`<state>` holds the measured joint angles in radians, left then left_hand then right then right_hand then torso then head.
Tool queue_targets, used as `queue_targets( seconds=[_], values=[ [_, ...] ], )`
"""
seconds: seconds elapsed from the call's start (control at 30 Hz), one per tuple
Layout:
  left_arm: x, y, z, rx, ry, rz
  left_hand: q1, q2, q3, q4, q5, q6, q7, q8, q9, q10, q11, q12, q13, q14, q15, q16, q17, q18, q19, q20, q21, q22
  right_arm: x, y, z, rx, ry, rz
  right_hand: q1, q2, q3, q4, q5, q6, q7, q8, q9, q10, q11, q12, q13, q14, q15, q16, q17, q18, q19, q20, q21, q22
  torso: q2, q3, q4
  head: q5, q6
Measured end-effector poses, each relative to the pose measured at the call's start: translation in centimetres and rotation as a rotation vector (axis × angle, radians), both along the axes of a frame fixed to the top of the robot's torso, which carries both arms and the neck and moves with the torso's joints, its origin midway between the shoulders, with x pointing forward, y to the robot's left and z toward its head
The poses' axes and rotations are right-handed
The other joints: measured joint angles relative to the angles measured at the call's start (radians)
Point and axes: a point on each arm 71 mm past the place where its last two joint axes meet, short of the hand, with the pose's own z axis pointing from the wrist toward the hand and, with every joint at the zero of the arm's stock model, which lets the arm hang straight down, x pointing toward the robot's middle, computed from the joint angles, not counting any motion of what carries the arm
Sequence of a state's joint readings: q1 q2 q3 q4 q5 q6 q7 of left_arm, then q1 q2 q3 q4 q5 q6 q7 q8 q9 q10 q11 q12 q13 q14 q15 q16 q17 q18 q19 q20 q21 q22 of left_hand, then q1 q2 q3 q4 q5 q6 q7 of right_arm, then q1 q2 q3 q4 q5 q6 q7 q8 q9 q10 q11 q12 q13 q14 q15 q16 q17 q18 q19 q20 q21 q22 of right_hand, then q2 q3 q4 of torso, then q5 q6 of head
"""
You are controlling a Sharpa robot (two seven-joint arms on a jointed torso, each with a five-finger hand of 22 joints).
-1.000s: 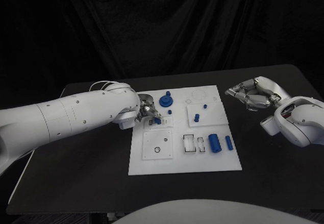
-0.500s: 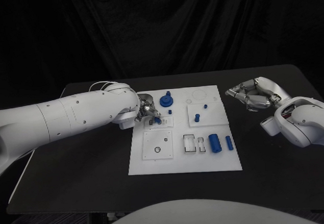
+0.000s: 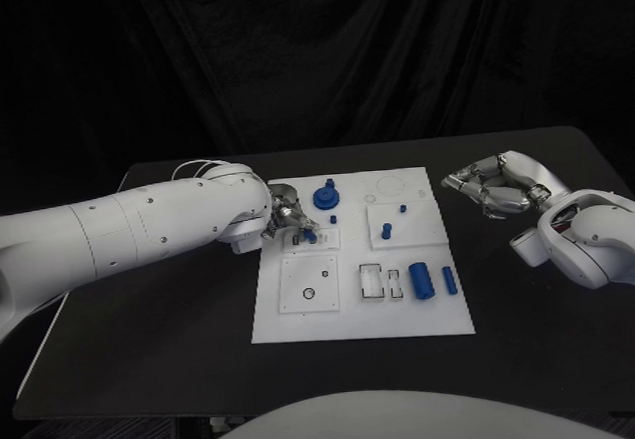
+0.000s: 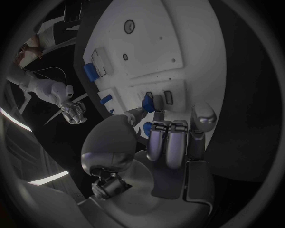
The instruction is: Assemble the parts on the task board
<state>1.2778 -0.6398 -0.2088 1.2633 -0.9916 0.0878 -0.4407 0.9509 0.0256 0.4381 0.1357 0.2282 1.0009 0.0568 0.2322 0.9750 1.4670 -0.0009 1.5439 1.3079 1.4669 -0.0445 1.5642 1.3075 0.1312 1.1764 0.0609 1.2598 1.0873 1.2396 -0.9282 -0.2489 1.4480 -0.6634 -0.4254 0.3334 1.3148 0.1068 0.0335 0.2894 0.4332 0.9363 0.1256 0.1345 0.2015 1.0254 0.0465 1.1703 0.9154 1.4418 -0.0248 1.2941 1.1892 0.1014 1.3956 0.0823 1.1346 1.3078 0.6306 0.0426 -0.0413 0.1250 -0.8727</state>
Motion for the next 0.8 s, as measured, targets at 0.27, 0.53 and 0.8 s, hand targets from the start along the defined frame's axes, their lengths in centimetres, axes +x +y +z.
queue_targets(
  seconds=[0.27, 0.53, 0.8],
  values=[
    [-0.07, 0.01, -0.01, 0.000, 0.001, -0.001, 0.000, 0.000, -0.008, -0.001, -0.006, 0.000, 0.000, -0.008, -0.004, 0.000, 0.000, 0.000, 0.000, 0.000, 0.000, 0.000, 0.000, 0.000, 0.000, 0.000, -0.004, -0.002, 0.01, -0.03, -0.02, -0.001, 0.002, 0.000, 0.000, 0.000, 0.000, 0.000, 0.000, 0.000, 0.000, 0.000, 0.000, 0.000, 0.000, 0.000, 0.000, 0.000, 0.000, 0.000, 0.000, 0.000, 0.000, 0.000, 0.000, 0.000, 0.000, 0.0002, -0.0003, 0.000, 0.000],
    [-0.09, 0.11, -0.03, 0.001, 0.002, 0.000, 0.000, 0.000, -0.050, 0.021, -0.029, 0.004, 0.004, -0.023, -0.013, 0.000, 0.000, 0.000, 0.000, 0.000, 0.000, 0.000, 0.000, 0.000, -0.001, 0.001, -0.010, -0.002, 0.02, -0.04, -0.04, -0.001, 0.004, 0.000, 0.000, 0.000, 0.000, 0.000, 0.000, 0.000, 0.000, 0.000, 0.000, 0.000, 0.000, 0.000, -0.001, 0.000, 0.000, 0.000, 0.000, 0.000, 0.000, 0.000, 0.000, 0.000, 0.000, 0.0002, -0.0002, 0.000, 0.000],
    [-0.12, 0.19, -0.05, 0.000, 0.002, 0.000, -0.007, -0.007, -0.110, 0.054, -0.060, 0.009, 0.005, -0.041, -0.023, 0.000, 0.000, -0.004, 0.000, 0.000, 0.000, 0.000, 0.000, 0.000, -0.004, 0.004, -0.015, -0.002, 0.02, -0.07, -0.09, -0.002, 0.007, -0.001, 0.004, -0.004, 0.000, 0.000, 0.000, 0.000, 0.000, 0.000, 0.000, 0.000, 0.000, 0.000, -0.001, 0.000, 0.000, 0.000, 0.000, 0.000, 0.000, 0.000, 0.000, 0.000, -0.001, 0.0002, -0.0003, 0.002, 0.000]
  ],
)
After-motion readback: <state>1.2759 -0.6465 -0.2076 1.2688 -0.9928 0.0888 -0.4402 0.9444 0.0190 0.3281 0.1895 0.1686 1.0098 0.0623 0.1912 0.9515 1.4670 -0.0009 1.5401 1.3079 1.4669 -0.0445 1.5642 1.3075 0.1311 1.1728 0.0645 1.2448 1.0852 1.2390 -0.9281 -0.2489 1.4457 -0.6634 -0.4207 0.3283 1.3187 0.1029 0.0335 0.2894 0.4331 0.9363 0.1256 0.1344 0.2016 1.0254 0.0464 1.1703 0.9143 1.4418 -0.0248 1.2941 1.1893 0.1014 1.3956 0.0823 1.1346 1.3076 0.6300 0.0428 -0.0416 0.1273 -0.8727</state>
